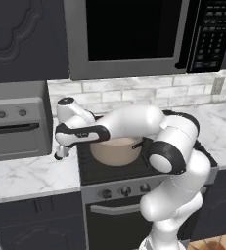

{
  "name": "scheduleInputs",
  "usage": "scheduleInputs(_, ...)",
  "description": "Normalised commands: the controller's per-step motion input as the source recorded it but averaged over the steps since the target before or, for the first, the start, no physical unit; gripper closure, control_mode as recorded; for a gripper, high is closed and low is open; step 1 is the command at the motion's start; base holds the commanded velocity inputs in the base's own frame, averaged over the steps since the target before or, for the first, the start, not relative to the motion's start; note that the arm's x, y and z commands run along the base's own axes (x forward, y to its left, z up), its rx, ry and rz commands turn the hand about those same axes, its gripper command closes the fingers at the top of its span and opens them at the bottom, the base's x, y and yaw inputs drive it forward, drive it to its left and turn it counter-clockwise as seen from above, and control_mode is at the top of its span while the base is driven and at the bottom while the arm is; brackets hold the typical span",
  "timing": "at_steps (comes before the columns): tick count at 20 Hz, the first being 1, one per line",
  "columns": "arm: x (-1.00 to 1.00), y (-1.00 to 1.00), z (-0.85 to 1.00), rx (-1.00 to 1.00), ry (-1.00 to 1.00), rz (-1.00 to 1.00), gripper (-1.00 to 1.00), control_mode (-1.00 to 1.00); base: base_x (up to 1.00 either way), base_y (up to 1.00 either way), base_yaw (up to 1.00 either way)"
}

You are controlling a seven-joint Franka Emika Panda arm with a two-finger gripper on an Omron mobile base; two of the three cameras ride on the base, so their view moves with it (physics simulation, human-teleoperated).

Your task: Turn on the burner for the pot on the stove. Wait thirty seconds for the pot to heat up. Then add the eggplant to the pot.

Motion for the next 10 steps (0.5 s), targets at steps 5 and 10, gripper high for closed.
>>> scheduleInputs(5,-0.17,0.00,0.00,0.08,-0.04,-0.24,-1.00,-1.00,0.00,0.00,0.00)
scheduleInputs(10,-0.21,0.00,0.00,0.10,0.00,-0.25,-1.00,-1.00,0.00,0.00,0.00)
